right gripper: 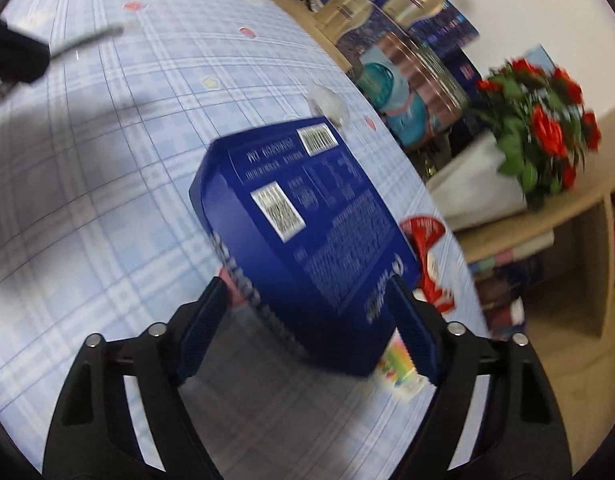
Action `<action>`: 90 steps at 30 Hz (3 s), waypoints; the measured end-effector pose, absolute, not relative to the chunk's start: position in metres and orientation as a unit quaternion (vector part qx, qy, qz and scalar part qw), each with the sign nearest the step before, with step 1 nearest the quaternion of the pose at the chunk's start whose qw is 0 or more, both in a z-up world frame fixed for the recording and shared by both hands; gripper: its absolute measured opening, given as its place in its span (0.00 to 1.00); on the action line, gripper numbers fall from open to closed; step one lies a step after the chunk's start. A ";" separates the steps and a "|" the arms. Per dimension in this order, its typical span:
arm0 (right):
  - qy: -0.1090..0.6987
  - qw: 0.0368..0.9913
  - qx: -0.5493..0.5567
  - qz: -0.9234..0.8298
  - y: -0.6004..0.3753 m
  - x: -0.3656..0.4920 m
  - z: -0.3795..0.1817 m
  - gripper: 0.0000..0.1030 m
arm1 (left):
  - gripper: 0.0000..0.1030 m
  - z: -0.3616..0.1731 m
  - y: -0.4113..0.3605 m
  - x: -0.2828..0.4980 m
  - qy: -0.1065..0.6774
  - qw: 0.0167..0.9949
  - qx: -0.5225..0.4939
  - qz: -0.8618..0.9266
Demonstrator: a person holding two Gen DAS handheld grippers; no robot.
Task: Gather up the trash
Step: 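Grasp the blue luckin coffee box with the right gripper while the left gripper holds the fork, then carry the fork and coffee box over the brown bin and release both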
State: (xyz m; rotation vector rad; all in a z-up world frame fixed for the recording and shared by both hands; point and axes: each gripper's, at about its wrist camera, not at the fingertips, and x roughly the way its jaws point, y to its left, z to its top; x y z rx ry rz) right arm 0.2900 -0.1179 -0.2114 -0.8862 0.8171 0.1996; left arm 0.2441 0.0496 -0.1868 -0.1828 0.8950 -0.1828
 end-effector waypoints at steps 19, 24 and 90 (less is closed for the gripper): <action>0.335 0.891 -0.291 0.098 -0.145 0.290 -0.117 0.17 | 0.10 -0.148 0.060 0.215 0.384 0.912 -0.100 -0.106; 0.363 0.909 -0.168 0.115 -0.177 0.283 -0.092 0.16 | 0.10 -0.132 0.054 0.204 0.374 0.915 -0.096 -0.115; 0.396 0.905 -0.013 0.157 -0.218 0.004 -0.114 0.16 | 0.10 -0.071 0.035 0.025 0.328 0.923 -0.094 -0.179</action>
